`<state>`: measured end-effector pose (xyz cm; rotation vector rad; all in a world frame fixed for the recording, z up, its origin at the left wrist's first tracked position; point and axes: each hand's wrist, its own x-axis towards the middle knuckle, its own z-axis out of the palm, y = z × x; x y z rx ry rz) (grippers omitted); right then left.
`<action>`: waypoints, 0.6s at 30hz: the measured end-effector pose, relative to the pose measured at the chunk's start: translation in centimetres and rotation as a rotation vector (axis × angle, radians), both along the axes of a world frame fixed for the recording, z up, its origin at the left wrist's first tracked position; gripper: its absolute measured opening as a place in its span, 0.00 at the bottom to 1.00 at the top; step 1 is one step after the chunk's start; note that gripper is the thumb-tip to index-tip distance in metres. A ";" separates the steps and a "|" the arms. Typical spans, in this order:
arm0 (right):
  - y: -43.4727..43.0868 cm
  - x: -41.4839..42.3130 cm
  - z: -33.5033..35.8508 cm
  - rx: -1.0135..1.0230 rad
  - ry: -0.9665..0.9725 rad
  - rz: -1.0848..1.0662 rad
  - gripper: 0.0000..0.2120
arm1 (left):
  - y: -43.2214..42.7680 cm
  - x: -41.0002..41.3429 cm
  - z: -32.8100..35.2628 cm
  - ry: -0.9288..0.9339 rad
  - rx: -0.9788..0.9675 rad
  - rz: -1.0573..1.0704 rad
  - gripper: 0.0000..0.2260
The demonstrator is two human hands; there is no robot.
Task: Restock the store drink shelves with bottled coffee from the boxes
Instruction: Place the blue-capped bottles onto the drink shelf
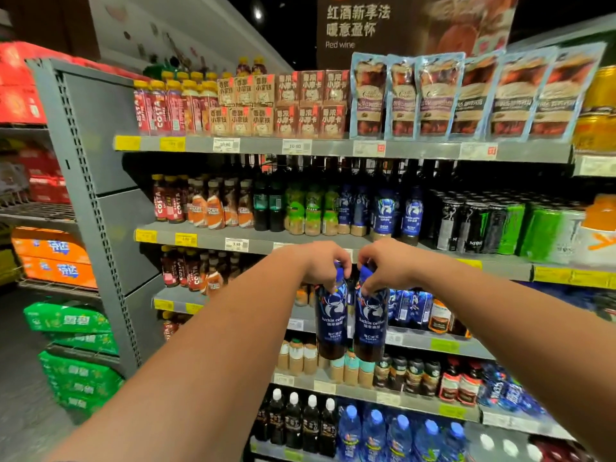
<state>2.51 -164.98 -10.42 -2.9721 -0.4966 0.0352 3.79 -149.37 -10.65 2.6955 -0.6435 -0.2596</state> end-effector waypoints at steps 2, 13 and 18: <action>-0.3 1.3 -0.1 -0.007 0.000 -0.019 0.21 | -0.3 1.7 -0.1 0.014 -0.002 -0.019 0.11; -1.4 11.1 1.9 0.066 -0.033 -0.197 0.22 | -1.5 14.6 2.8 -0.073 0.041 -0.188 0.13; -3.2 15.3 3.8 0.116 -0.137 -0.326 0.19 | -3.3 19.5 4.4 -0.153 -0.034 -0.227 0.14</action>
